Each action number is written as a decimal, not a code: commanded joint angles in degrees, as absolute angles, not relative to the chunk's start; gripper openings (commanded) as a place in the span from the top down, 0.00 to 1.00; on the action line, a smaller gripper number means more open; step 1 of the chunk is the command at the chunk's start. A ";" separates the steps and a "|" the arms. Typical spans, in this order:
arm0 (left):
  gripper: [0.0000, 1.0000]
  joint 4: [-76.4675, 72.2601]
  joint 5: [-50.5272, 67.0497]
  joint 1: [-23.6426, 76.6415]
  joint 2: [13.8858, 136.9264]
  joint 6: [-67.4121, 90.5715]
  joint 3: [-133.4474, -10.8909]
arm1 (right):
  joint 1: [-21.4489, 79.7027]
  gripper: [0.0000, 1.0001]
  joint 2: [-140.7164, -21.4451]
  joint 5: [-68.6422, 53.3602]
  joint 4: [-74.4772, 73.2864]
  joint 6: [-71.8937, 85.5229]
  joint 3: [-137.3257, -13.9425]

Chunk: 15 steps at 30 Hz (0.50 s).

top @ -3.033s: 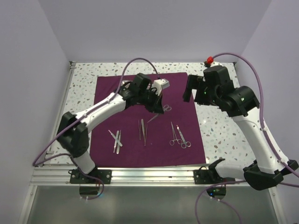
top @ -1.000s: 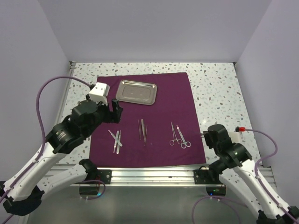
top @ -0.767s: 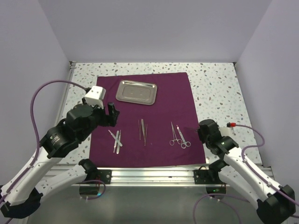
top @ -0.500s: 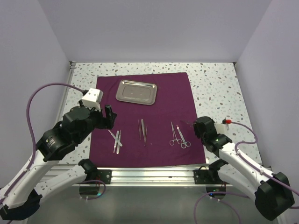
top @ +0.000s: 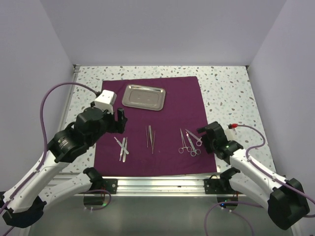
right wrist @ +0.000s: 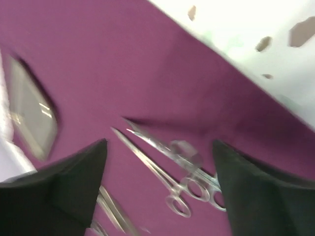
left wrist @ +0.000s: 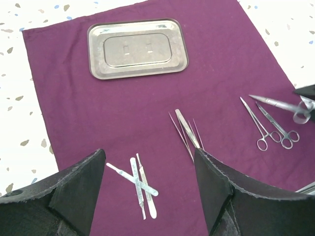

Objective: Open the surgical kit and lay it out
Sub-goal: Place the medical item in the surgical kit, then reset both arms

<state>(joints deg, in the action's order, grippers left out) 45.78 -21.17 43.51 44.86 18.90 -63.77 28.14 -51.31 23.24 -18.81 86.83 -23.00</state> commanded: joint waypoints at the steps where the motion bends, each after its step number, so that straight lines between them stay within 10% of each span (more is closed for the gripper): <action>1: 0.24 40.61 -20.39 43.42 45.44 18.89 -62.58 | 28.21 0.02 -49.84 17.94 -28.02 81.48 -24.34; 15: 0.23 36.12 -20.48 43.42 52.28 20.30 -65.12 | 28.21 0.02 -42.45 18.81 -51.15 71.31 -46.98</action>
